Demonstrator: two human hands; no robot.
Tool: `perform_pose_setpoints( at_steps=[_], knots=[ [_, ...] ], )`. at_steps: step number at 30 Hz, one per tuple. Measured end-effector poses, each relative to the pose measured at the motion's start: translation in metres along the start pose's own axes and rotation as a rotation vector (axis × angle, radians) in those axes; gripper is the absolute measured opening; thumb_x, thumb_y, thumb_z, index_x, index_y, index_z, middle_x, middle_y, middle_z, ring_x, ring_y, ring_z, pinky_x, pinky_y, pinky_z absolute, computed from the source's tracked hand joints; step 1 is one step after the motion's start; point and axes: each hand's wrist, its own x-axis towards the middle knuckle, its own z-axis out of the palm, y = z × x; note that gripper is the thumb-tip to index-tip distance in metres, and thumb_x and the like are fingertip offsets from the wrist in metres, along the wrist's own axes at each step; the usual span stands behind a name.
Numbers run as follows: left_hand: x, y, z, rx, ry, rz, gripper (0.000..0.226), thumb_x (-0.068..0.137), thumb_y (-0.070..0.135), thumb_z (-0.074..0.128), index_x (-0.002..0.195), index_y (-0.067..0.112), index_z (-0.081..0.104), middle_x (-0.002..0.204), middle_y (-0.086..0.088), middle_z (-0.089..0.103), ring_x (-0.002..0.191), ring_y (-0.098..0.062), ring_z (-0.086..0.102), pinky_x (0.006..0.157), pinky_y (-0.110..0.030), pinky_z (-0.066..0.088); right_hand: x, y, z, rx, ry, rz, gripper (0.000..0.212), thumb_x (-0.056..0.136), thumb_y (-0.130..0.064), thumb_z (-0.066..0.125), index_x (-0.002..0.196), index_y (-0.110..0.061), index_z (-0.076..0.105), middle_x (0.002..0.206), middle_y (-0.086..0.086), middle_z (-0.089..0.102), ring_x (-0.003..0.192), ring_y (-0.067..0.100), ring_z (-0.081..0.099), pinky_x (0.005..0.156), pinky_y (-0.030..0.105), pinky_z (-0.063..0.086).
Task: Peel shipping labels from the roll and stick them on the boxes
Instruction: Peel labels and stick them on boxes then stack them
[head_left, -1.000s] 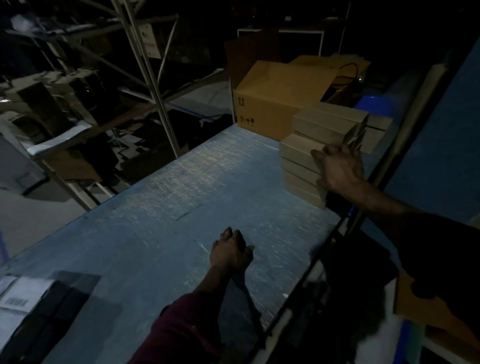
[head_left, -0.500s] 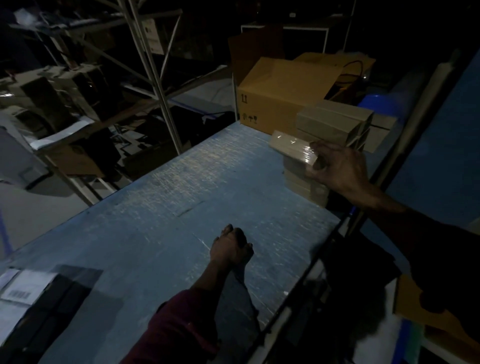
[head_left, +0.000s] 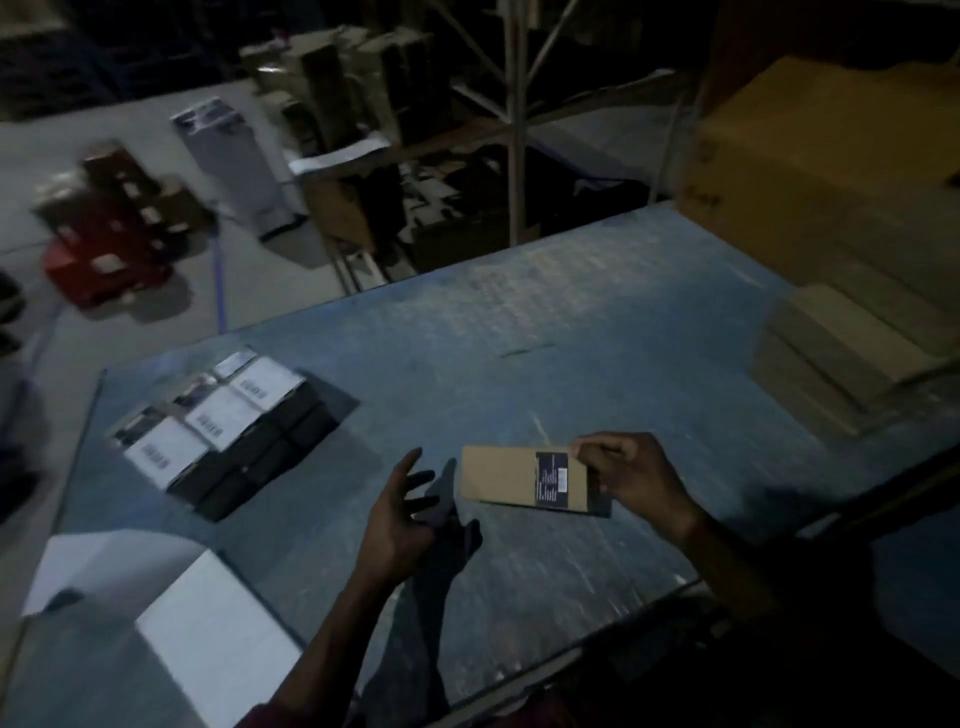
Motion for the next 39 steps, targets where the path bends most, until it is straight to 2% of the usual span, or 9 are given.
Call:
perform_pose_setpoints(
  at_steps=[4,10,16,18,22,26,32,36,39],
  knots=[
    [-0.034,-0.016,-0.048,0.043,-0.002,-0.001,0.102,0.079,0.015,0.087,0.160,0.039,0.031,0.152,0.026,0.043,0.128,0.007,0.052,0.090,-0.029,0.060,0.013,-0.008,0.063,-0.062,-0.244,0.020,0.021,0.096,-0.017,0.070,0.089,0.001,0.078,0.075,-0.004,0.066,0.071,0.006,0.059,0.066,0.023,0.045],
    [-0.060,-0.026,-0.088,0.232,0.157,-0.056,0.074,0.073,0.017,0.093,0.135,0.043,0.062,0.131,0.022,0.067,0.118,0.001,0.065,0.091,-0.029,0.055,0.039,-0.026,0.131,-0.254,-0.467,-0.044,0.047,0.075,-0.059,0.056,0.075,-0.014,0.069,0.075,-0.007,0.065,0.075,0.013,0.059,0.072,0.032,0.040],
    [-0.075,-0.037,-0.106,0.338,0.208,-0.160,0.087,0.051,0.063,0.086,0.133,0.048,0.065,0.116,0.011,0.076,0.102,-0.004,0.071,0.082,-0.033,0.059,0.046,-0.024,0.176,-0.561,-0.462,-0.276,0.039,0.098,-0.043,0.047,0.074,-0.019,0.065,0.079,-0.003,0.071,0.079,0.020,0.066,0.070,0.031,0.045],
    [-0.075,-0.039,-0.106,0.344,0.215,-0.173,0.085,0.051,0.064,0.086,0.132,0.048,0.066,0.115,0.013,0.076,0.101,-0.002,0.071,0.082,-0.031,0.059,0.048,-0.019,0.181,-0.655,-0.446,-0.402,0.043,0.096,-0.050,0.038,0.081,-0.027,0.070,0.089,-0.001,0.073,0.086,0.025,0.067,0.077,0.033,0.048],
    [-0.071,-0.035,-0.106,0.352,0.193,-0.170,0.075,0.060,0.050,0.092,0.130,0.041,0.069,0.114,0.008,0.077,0.103,-0.006,0.071,0.081,-0.028,0.057,0.048,-0.009,0.181,-0.794,-0.379,-0.533,0.037,0.101,-0.033,0.047,0.113,-0.014,0.076,0.110,0.010,0.071,0.102,0.033,0.056,0.083,0.042,0.051],
    [-0.078,-0.035,-0.114,0.279,0.168,-0.155,0.086,0.061,0.060,0.082,0.141,0.036,0.063,0.134,0.009,0.070,0.116,-0.009,0.067,0.090,-0.033,0.058,0.042,-0.010,0.190,-0.841,-0.282,-0.676,0.025,0.101,-0.025,0.057,0.116,-0.017,0.075,0.112,0.005,0.070,0.108,0.030,0.052,0.082,0.043,0.054],
    [-0.125,-0.067,-0.156,0.028,0.667,-0.266,0.041,0.082,0.040,0.088,0.118,0.023,0.077,0.113,0.012,0.076,0.094,-0.007,0.073,0.079,-0.032,0.061,-0.002,-0.039,0.265,-0.635,-0.359,-0.880,0.037,0.093,-0.037,0.054,0.107,-0.014,0.079,0.101,0.003,0.075,0.097,0.029,0.061,0.081,0.034,0.052],
    [-0.150,-0.097,-0.197,-0.071,0.887,-0.462,0.044,0.087,0.034,0.085,0.125,0.015,0.073,0.116,-0.001,0.076,0.096,-0.018,0.073,0.085,-0.035,0.061,-0.027,-0.065,0.340,-0.599,-0.658,-0.611,0.028,0.090,-0.027,0.072,0.114,-0.015,0.076,0.103,-0.001,0.076,0.095,0.020,0.071,0.083,0.019,0.044],
    [-0.140,-0.112,-0.226,-0.127,0.905,-0.617,0.059,0.087,0.048,0.081,0.133,0.013,0.068,0.122,-0.010,0.074,0.105,-0.027,0.071,0.091,-0.049,0.062,-0.033,-0.076,0.394,-0.761,-0.789,-0.377,0.068,0.082,-0.053,0.077,0.137,-0.016,0.062,0.123,0.003,0.071,0.110,0.018,0.066,0.086,0.024,0.046]
  ],
)
